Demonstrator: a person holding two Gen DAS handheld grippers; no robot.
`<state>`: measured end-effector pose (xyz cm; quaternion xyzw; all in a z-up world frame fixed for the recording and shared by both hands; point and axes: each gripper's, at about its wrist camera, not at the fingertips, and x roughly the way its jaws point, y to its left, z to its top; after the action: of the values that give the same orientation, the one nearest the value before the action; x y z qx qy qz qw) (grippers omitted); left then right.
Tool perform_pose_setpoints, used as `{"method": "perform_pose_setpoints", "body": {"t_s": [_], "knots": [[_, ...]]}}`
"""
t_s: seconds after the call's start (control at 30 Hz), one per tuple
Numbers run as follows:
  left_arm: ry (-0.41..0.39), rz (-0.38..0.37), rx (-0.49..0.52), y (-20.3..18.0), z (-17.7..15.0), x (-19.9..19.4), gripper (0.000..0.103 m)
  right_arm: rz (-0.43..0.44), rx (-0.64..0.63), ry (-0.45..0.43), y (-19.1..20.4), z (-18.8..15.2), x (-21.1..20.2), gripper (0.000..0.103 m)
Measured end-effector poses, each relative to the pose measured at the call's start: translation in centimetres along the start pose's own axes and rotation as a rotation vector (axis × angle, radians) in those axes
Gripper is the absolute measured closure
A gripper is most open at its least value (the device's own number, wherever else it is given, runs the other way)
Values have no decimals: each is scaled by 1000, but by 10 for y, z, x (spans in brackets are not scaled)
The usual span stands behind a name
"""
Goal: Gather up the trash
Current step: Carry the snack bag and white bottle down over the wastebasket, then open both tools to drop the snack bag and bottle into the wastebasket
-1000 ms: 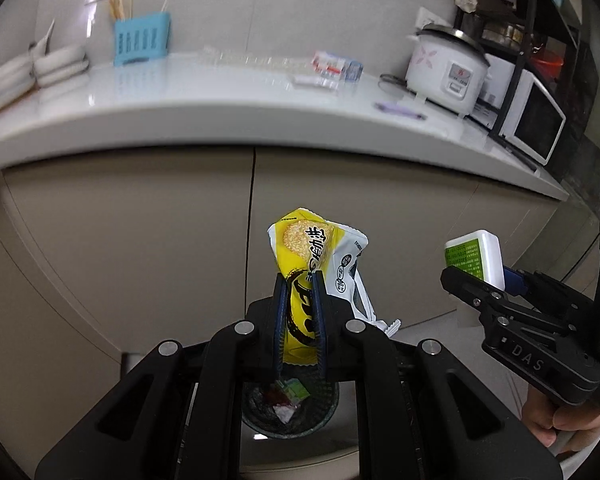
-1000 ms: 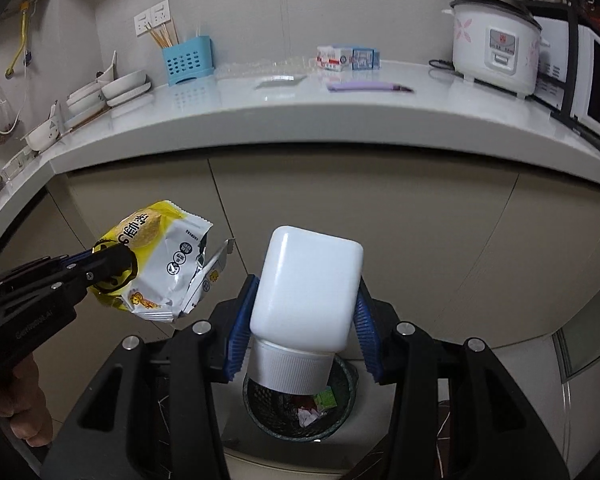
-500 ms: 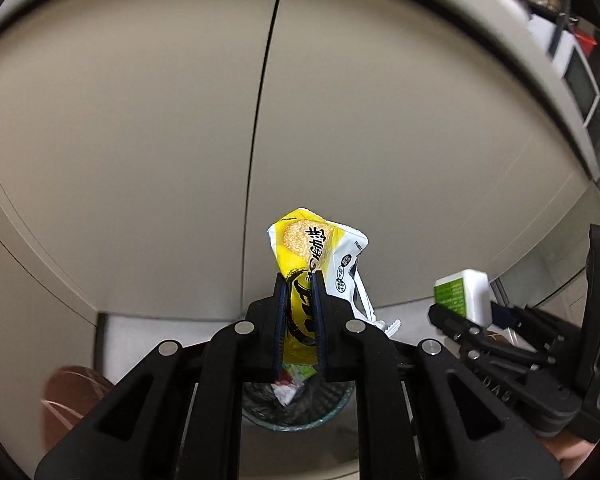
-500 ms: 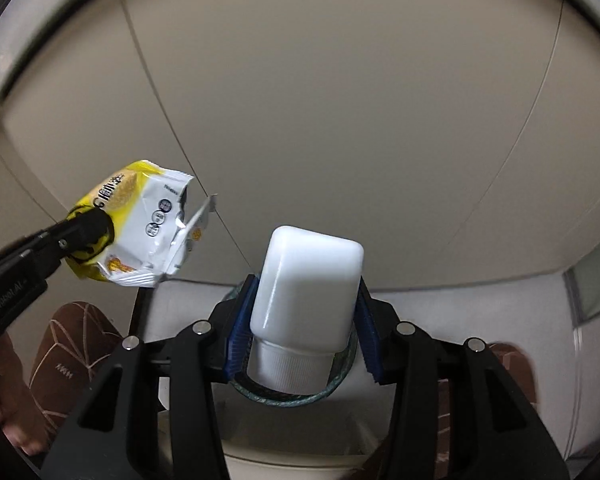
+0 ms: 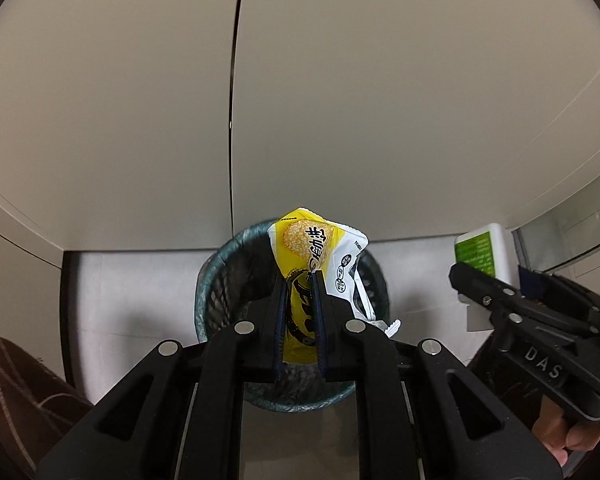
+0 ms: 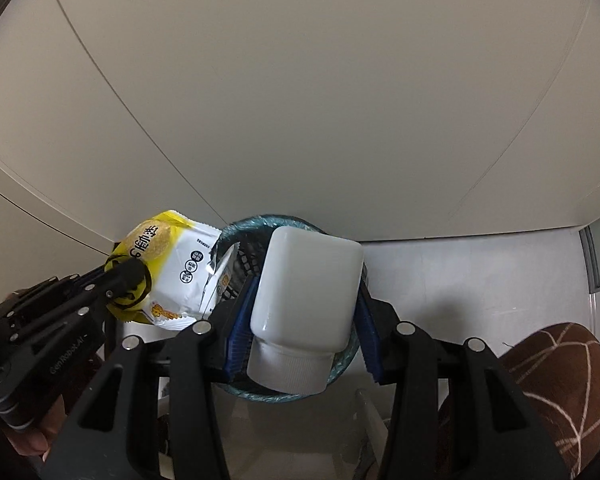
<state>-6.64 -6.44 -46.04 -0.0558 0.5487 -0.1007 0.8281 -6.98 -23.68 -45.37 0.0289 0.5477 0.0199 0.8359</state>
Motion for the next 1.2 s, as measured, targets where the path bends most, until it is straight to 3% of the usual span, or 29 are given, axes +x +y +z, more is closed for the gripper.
{"method": "perform_pose_setpoints", "body": {"t_s": [0.33,0.53,0.83,1.03,1.2], "knots": [[154,-11,1,2,-15,49,90,-20,3,134,-3,5,50,59],[170,21,29,-3,-18,56,85,-12,-8,168,-12,-2,61,59],[186,53,-20,6,-18,61,55,34,23,190,-8,-4,73,59],[134,146,-65,18,-13,54,28,103,31,189,-3,-2,73,59],[128,181,-92,26,-11,51,18,142,19,178,3,-1,72,58]]}}
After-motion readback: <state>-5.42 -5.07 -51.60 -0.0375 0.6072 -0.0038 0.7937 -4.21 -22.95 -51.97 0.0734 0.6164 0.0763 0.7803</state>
